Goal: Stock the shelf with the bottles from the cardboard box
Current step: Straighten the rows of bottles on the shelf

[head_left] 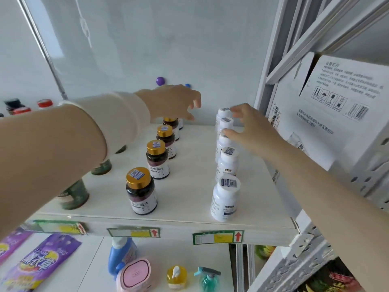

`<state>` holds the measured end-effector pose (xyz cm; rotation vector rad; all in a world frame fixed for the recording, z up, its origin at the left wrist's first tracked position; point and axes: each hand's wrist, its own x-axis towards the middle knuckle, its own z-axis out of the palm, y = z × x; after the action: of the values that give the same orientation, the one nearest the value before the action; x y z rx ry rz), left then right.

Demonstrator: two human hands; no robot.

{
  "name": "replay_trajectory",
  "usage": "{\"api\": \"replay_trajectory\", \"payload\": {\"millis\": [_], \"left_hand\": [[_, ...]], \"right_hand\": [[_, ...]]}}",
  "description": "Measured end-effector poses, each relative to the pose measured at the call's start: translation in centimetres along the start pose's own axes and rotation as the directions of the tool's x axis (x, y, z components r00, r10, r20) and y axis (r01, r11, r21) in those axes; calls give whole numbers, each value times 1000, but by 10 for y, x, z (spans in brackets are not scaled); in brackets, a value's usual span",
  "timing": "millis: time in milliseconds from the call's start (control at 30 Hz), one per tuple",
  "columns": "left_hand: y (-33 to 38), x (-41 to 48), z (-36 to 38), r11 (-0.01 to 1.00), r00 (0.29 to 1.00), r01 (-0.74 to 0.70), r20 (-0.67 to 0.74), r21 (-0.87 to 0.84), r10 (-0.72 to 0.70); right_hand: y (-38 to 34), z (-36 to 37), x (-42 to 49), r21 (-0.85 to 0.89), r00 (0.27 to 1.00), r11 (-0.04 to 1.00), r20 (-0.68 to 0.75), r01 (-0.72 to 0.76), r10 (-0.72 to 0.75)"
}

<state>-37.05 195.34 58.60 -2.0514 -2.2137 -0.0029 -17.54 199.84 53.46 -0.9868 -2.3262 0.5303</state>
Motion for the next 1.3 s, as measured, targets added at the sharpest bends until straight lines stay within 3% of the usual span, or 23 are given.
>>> {"api": "replay_trajectory", "payload": {"millis": [67, 133, 233, 367, 500, 633, 733, 833, 900, 967, 1033, 1300], "left_hand": [[-12, -9, -3, 981, 1000, 0, 4, 194, 0], [-26, -17, -3, 936, 999, -16, 37, 350, 4], [-46, -27, 1, 887, 998, -26, 70, 462, -8], [-70, -32, 14, 818, 995, -92, 82, 568, 55], [-96, -29, 29, 790, 986, -164, 100, 591, 130], [-113, -23, 49, 829, 974, -216, 54, 516, 220], [-116, -18, 59, 913, 970, -209, -40, 351, 238], [-118, -18, 66, 992, 983, -118, -147, -46, 110], [-117, -19, 70, 928, 994, -77, -96, -364, 44], [-115, -22, 71, 817, 999, -32, -10, -576, 32], [-111, -22, 72, 767, 999, -4, 37, -641, 36], [-103, -12, 85, 785, 987, 29, 142, -619, 75]], "right_hand": [[-11, 9, 10, -239, 996, 969, 67, 71, -56], [-22, 19, 18, -468, 986, 871, 131, 151, -100], [-37, 33, 26, -663, 974, 715, 183, 221, -131], [-55, 54, 30, -779, 969, 577, 207, 247, -135], [-70, 73, 32, -794, 969, 557, 225, 244, -104], [-79, 83, 28, -784, 967, 586, 256, 206, 3], [-81, 87, 18, -693, 963, 714, 246, 98, 107], [-80, 91, 3, -520, 959, 854, 235, -14, 159], [-77, 98, -7, -409, 967, 911, 208, -52, 149], [-74, 107, -14, -270, 969, 957, 186, -107, 161], [-73, 116, -18, -129, 965, 976, 173, -177, 198], [-69, 146, -18, 303, 930, 881, 175, -363, 323]]}}
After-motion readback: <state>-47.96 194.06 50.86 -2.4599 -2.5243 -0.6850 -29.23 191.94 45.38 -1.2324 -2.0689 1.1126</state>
